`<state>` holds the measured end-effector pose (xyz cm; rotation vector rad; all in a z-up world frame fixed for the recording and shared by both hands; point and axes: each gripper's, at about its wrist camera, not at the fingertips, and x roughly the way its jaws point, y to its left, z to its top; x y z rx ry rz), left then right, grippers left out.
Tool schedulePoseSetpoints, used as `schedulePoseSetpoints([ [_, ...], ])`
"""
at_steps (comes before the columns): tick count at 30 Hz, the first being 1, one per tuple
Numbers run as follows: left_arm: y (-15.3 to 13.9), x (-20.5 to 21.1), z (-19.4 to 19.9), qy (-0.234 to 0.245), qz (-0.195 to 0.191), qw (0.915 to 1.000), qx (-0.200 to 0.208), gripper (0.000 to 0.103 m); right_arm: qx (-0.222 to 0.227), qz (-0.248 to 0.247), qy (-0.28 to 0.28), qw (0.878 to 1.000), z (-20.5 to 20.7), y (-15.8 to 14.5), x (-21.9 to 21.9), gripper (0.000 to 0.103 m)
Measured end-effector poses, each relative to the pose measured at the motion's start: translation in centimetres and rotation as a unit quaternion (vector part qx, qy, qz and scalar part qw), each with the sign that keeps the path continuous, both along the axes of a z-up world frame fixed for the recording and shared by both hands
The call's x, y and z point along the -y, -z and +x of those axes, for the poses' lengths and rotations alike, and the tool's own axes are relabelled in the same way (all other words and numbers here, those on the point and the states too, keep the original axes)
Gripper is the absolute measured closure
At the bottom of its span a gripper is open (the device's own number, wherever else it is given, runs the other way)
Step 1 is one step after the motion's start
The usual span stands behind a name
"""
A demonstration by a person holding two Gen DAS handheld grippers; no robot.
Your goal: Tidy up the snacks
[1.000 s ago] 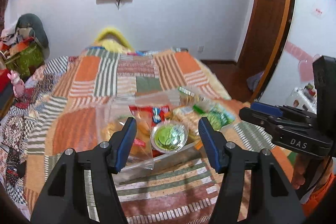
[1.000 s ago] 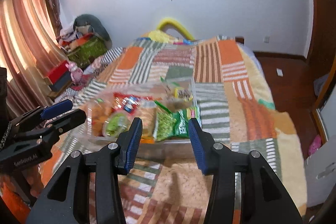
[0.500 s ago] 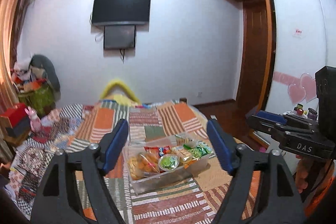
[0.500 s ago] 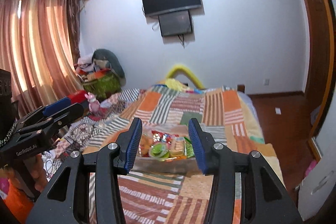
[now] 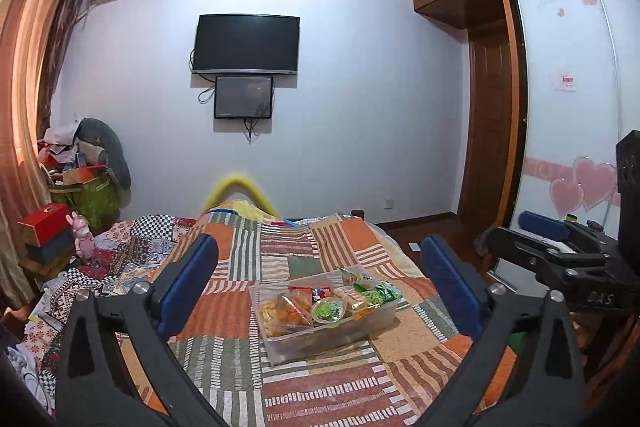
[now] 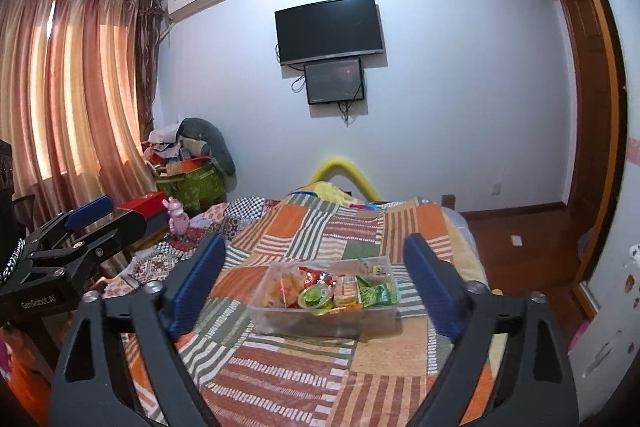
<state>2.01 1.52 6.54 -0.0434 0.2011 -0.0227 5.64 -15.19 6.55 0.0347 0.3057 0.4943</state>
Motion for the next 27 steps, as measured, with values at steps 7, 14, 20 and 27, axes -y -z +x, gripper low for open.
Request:
schedulePoseSetpoints([
  [7, 0.5, 0.1, 0.1, 0.001, 0.001, 1.0, -0.003, 0.0, 0.008, -0.005, 0.019, 1.0, -0.1, -0.1, -0.3, 0.0],
  [14, 0.5, 0.6, 0.0, 0.002, 0.008, 1.0, -0.001, 0.0, 0.015, -0.009, 0.02, 1.0, -1.4, 0.0, 0.0, 0.0],
  [20, 0.8, 0.7, -0.1, 0.001, 0.005, 1.0, -0.002, 0.0, 0.015, -0.008, 0.02, 1.0, -1.6, 0.0, 0.0, 0.0],
  [27, 0.9, 0.5, -0.1, 0.001, 0.002, 1.0, -0.004, 0.0, 0.014, -0.009, 0.021, 1.0, -1.7, -0.1, 0.1, 0.0],
])
